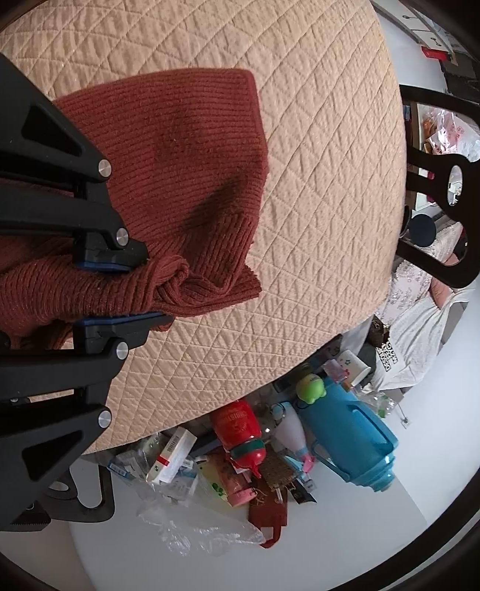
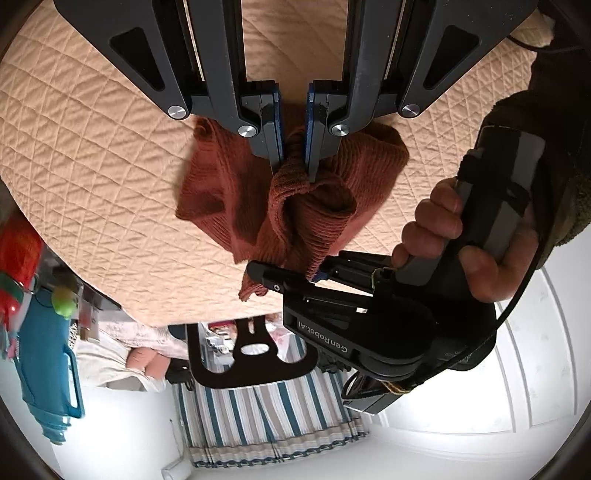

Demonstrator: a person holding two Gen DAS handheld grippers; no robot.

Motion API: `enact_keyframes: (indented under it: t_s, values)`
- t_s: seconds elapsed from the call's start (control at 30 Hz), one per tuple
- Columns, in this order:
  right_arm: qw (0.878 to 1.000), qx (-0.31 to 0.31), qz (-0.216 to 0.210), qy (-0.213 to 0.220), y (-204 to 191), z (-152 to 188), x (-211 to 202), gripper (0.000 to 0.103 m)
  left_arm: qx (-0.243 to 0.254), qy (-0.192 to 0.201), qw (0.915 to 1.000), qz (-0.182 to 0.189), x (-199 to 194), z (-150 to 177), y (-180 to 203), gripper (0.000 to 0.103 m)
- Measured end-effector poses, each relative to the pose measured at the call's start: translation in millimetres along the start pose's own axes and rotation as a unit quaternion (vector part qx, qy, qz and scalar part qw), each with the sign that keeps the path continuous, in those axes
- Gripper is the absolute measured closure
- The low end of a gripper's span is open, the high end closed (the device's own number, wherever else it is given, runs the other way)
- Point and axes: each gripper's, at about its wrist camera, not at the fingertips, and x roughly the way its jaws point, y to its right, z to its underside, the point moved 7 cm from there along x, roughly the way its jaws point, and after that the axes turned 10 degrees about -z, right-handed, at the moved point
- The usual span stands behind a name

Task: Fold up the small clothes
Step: 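Fold the gripped edge over the sweater bundle with the left tool, open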

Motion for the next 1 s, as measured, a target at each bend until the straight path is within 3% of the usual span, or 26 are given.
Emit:
enact_keyframes:
  t_s: [0.43, 0.57, 0.77, 1.0]
  values:
    - [0.998, 0.066, -0.002, -0.018, 23, 11, 3, 0.093, -0.001, -0.013, 0.9999, 0.001, 16, 2, 8, 0.078]
    - [0.997, 0.069, 0.001, -0.016, 21, 13, 0, 0.093, -0.003, -0.012, 0.9998, 0.014, 14, 1, 10, 0.061]
    - [0.997, 0.081, 0.012, -0.013, 24, 16, -4, 0.085, 0.000, 0.003, 0.9997, 0.024, 0, -1, 11, 0.046]
    - [0.994, 0.111, 0.021, 0.000, 32, 18, -16, 0.081, 0.011, 0.030, 0.9994, 0.012, -25, 2, -3, 0.042]
